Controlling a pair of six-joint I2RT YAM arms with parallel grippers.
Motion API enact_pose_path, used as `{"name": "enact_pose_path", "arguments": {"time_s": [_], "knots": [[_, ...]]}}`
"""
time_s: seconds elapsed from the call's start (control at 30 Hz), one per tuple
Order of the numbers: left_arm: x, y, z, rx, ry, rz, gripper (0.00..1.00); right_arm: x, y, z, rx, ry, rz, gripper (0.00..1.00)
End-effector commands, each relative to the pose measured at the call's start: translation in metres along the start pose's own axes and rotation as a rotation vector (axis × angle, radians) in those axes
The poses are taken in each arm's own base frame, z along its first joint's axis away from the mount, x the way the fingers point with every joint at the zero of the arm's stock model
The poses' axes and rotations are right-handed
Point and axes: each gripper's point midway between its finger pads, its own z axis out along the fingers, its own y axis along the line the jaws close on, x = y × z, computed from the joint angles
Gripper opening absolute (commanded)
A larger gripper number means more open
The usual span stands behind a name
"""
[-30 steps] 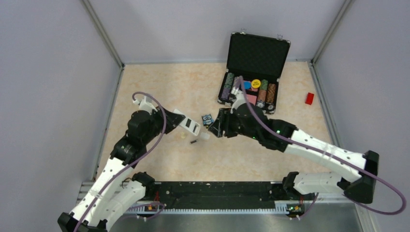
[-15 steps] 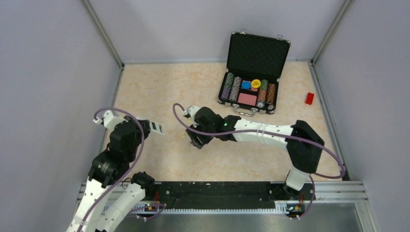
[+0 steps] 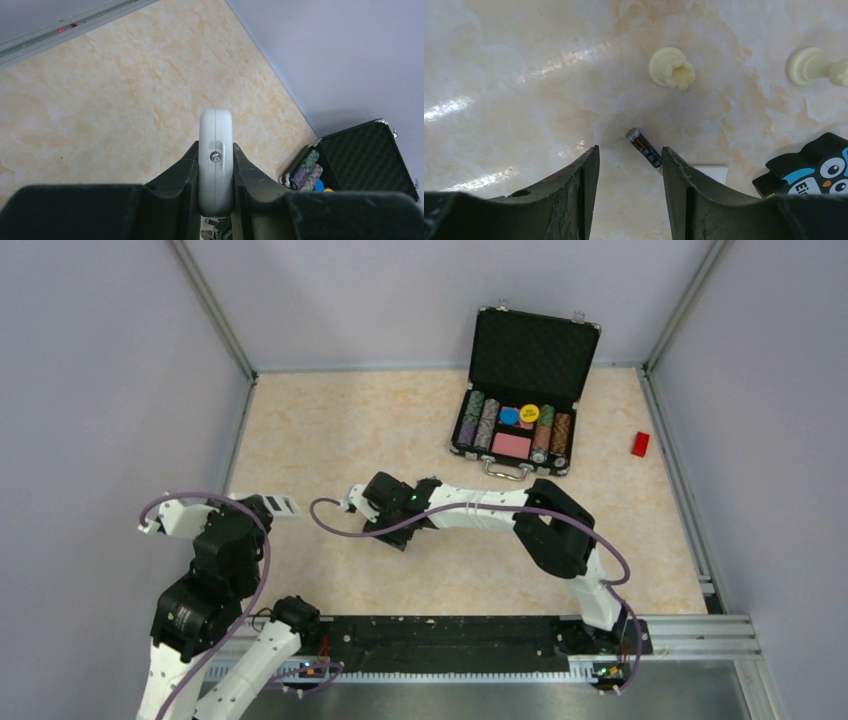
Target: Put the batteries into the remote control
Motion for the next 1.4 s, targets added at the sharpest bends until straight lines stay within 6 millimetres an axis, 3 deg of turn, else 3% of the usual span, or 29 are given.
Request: {"name": "enact_pose_path", "arguments": {"time_s": [0.0, 0.37, 0.53, 0.67, 0.87, 1.1, 1.37], "knots": [[-0.023, -0.003, -0.006, 0.005, -0.077, -0.077, 0.00, -0.005, -0.008, 0.001, 0.031, 0.028, -0.057, 0.48], [-0.016, -0.012, -0.001, 0.027, -0.056, -0.072, 0.00, 0.023, -0.030, 0.009, 0.071, 0.113, -0.004, 0.46], [-0.013, -0.015, 0.001, 0.037, -0.046, -0.070, 0.00, 0.029, -0.025, 0.005, 0.040, 0.129, 0.005, 0.29], [-0.008, -0.018, 0.002, 0.052, -0.033, -0.076, 0.00, 0.031, -0.019, 0.001, 0.015, 0.128, 0.028, 0.03], [0.000, -0.025, 0.004, 0.098, -0.009, -0.074, 0.00, 0.032, -0.017, -0.011, 0.020, 0.109, 0.064, 0.00], [0.023, -0.061, 0.002, 0.314, 0.067, -0.019, 0.00, 0.028, -0.013, -0.060, -0.023, -0.011, 0.290, 0.00], [0.052, -0.131, -0.032, 0.791, 0.162, 0.031, 0.00, 0.021, -0.013, -0.146, -0.072, -0.250, 0.646, 0.00]]}}
